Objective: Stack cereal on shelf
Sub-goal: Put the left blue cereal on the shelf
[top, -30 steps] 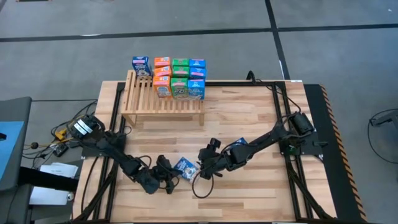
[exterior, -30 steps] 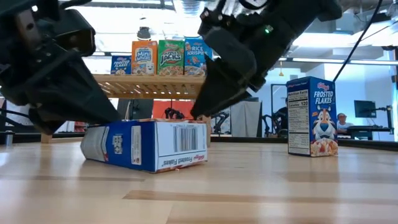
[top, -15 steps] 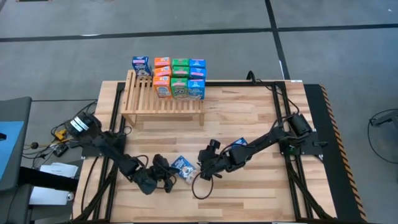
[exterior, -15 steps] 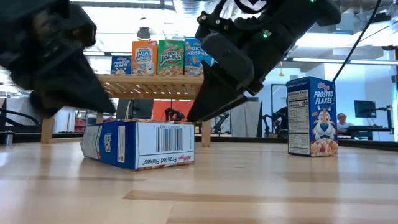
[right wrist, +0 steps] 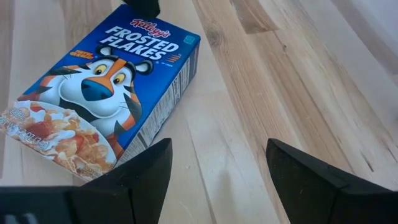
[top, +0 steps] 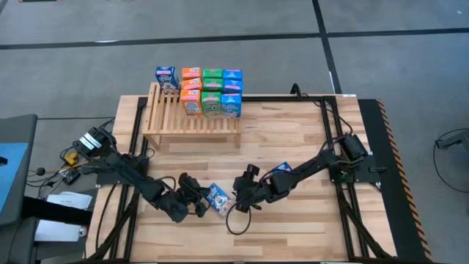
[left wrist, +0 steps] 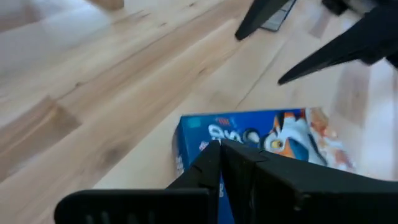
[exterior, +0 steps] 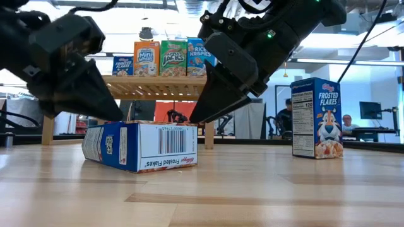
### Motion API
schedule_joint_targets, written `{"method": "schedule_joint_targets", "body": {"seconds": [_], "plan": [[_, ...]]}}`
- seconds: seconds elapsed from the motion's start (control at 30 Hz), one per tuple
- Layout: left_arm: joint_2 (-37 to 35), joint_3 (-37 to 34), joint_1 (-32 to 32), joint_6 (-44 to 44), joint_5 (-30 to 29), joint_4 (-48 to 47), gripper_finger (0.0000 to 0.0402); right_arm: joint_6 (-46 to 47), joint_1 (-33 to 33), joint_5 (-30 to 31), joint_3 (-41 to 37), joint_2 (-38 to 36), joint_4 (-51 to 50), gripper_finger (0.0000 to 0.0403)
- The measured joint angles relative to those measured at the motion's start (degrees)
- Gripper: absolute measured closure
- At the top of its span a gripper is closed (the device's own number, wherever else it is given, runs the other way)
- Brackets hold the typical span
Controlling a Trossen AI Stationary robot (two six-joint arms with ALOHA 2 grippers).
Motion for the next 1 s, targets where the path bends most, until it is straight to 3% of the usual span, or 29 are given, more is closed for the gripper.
{"method": "schedule_joint_targets", "body": {"seconds": [0.43, 0.67, 1.0], "plan": [[-0.55, 0.0, -0.17, -6.09, -0.32, -7.2, 0.0401, -0.11, -0.04, -0.02, 0.0, 0.0, -0.21, 0.012], [-5.42, 0.02, -0.85, -2.75, -3.52, -6.09, 0.0401, -0.09, -0.04, -0.04, 0.0, -0.02, -0.22, 0.012], [1.07, 0.0, -0.8, -4.8, 0.44, -2.62, 0.0401, -0.17, -0.42, -0.11, 0.0, -0.02, -0.22, 0.012]]}}
